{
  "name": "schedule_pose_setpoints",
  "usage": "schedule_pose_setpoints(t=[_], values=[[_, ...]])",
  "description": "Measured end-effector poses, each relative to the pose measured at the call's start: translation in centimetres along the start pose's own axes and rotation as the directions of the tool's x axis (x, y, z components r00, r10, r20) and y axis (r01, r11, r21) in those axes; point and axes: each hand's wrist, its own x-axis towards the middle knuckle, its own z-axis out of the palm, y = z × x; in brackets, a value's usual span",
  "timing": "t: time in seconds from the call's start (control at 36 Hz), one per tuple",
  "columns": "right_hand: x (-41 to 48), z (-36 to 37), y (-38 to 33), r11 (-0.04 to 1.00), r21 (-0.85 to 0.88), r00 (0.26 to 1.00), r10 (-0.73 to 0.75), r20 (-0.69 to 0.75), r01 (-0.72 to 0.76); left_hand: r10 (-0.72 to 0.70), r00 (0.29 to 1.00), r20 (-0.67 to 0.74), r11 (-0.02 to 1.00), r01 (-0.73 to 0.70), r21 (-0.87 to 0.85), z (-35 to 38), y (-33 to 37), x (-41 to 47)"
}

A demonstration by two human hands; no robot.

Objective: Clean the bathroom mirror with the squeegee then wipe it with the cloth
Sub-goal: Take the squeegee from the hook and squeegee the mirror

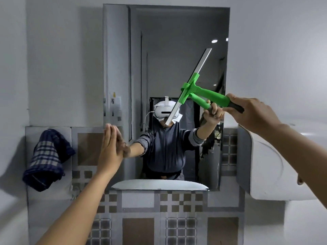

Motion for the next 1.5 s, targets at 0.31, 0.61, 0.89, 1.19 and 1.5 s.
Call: schedule_pose_setpoints(t=[0.31,0.61,0.89,1.19,1.5], values=[[-2.6,3.3,-4.7,0.982,0.120,0.989,0.145,0.017,-0.146,-0.133,0.986,0.103,0.978,0.114,0.175,-0.9,-2.3,-0.5],[-5.6,7.9,-5.6,0.889,0.331,0.939,0.342,-0.023,-0.316,-0.167,0.980,0.106,0.969,0.143,0.201,0.3,-0.7,-1.3],[-7.2,10.4,-9.9,0.676,0.609,0.849,0.529,-0.010,-0.414,-0.137,0.987,0.089,0.977,0.121,0.173,0.5,1.9,-1.0],[-7.3,13.7,-19.9,0.372,0.838,0.688,0.725,0.007,-0.400,-0.088,0.984,0.153,0.988,0.066,0.141,-0.4,0.4,-1.5],[-8.1,15.5,-24.3,0.407,0.829,0.751,0.660,0.024,-0.384,-0.063,0.983,0.173,0.996,0.051,0.069,0.5,0.1,-3.7]])
